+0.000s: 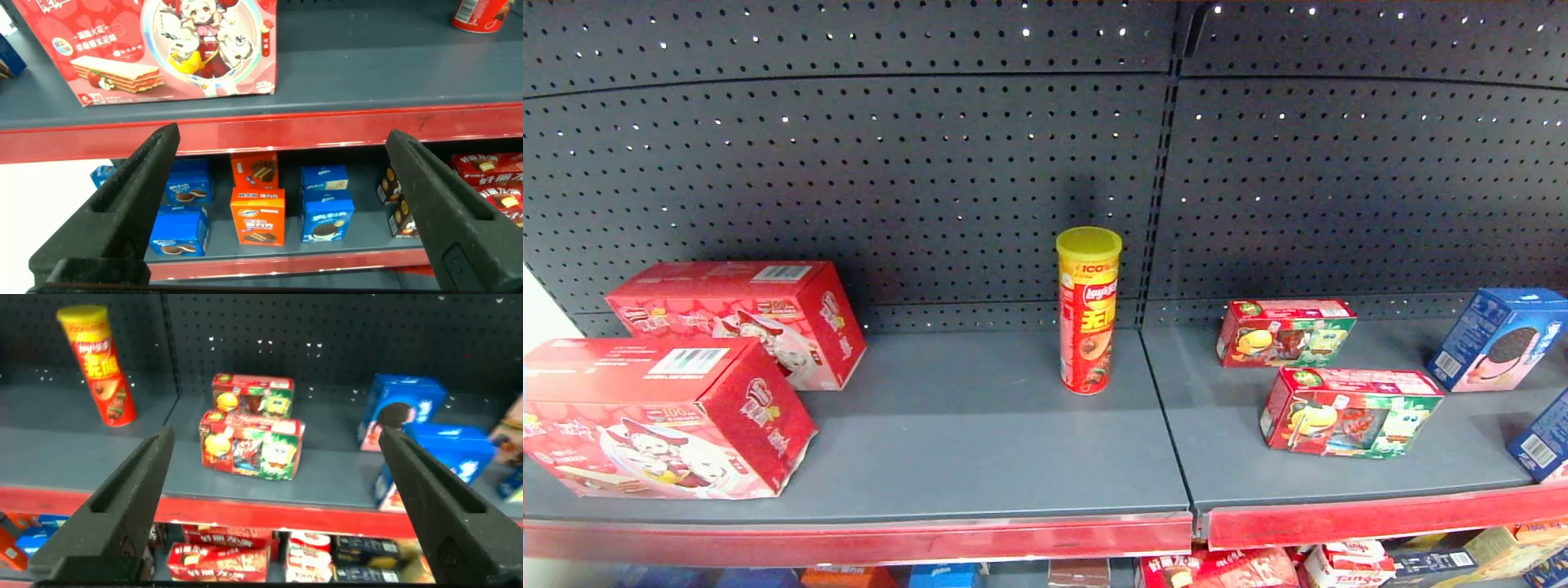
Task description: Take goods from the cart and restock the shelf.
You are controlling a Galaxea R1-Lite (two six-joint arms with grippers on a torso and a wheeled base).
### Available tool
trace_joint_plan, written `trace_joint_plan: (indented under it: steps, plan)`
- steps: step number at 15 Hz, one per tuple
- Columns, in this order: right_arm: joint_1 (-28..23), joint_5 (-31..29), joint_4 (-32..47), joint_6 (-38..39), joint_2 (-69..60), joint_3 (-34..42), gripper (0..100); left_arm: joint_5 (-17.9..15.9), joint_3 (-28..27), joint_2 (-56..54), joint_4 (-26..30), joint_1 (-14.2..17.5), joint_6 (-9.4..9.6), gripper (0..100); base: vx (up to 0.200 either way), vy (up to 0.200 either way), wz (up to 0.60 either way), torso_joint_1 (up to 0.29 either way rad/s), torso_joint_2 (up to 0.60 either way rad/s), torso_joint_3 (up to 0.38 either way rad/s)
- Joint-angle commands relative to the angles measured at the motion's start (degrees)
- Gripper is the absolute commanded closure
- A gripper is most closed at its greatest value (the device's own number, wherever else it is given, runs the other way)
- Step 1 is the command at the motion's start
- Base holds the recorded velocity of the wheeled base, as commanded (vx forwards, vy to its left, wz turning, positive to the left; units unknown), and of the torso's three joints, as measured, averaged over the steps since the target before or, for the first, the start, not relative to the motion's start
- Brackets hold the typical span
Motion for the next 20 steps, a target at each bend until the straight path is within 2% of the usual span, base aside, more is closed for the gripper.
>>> trace_joint_plan:
  steps: [1, 2, 5, 7, 9, 10, 13, 15, 17, 18, 20]
  plan:
    - [-0.64, -1.17, 9.01, -0.06, 10.24, -13.5, 0, 0.01, 0.01, 0.07, 0.01, 0.04, -0.01, 0, 0.0, 0.0, 0.0, 0.0, 0.0, 0.0]
    - [-3.45, -1.43, 14.9, -0.06, 10.24, -16.75, 0, 0.01, 0.01, 0.07, 0.01, 0.04, -0.01, 0, 0.0, 0.0, 0.0, 0.0, 0.0, 0.0]
    - [-14.97, -1.08, 25.18, -2.26, 6.2, -18.07, 0, 0.01, 0.01, 0.07, 0.01, 0.04, -0.01, 0, 0.0, 0.0, 0.0, 0.0, 0.0, 0.0]
    - [-16.55, -0.11, 29.49, -6.22, 2.6, -17.55, 0, 0.01, 0.01, 0.07, 0.01, 0.04, -0.01, 0, 0.0, 0.0, 0.0, 0.0, 0.0, 0.0]
    - [-17.6, 1.29, 29.31, -5.95, 1.63, -16.75, 0, 0.01, 0.01, 0.07, 0.01, 0.04, -0.01, 0, 0.0, 0.0, 0.0, 0.0, 0.0, 0.0]
    - [-19.71, 1.91, 26.76, -5.86, 1.19, -14.12, 0, 0.01, 0.01, 0.07, 0.01, 0.04, -0.01, 0, 0.0, 0.0, 0.0, 0.0, 0.0, 0.0]
    - [-19.45, 0.06, 21.31, -5.6, 1.1, -9.9, 0, 0.01, 0.01, 0.07, 0.01, 0.04, -0.01, 0, 0.0, 0.0, 0.0, 0.0, 0.0, 0.0]
    - [-21.12, -0.99, 21.22, -5.6, 0.4, -8.76, 0, 0.01, 0.01, 0.07, 0.01, 0.04, -0.01, 0, 0.0, 0.0, 0.0, 0.0, 0.0, 0.0]
    - [-22.7, -0.11, 21.49, -5.78, -0.74, -8.58, 0, 0.01, 0.01, 0.07, 0.01, 0.04, -0.01, 0, 0.0, 0.0, 0.0, 0.0, 0.0, 0.0]
    - [-23.58, 2.79, 21.75, -6.22, -2.41, -7.61, 0, 0.01, 0.01, 0.07, 0.01, 0.04, -0.01, 0, 0.0, 0.0, 0.0, 0.0, 0.0, 0.0]
    - [-23.67, 2.88, 22.02, -6.3, -4.61, -6.3, 0, 0.01, 0.01, 0.07, 0.01, 0.04, -0.1, 0, 0.0, 0.0, 0.0, 0.0, 0.0, 0.0]
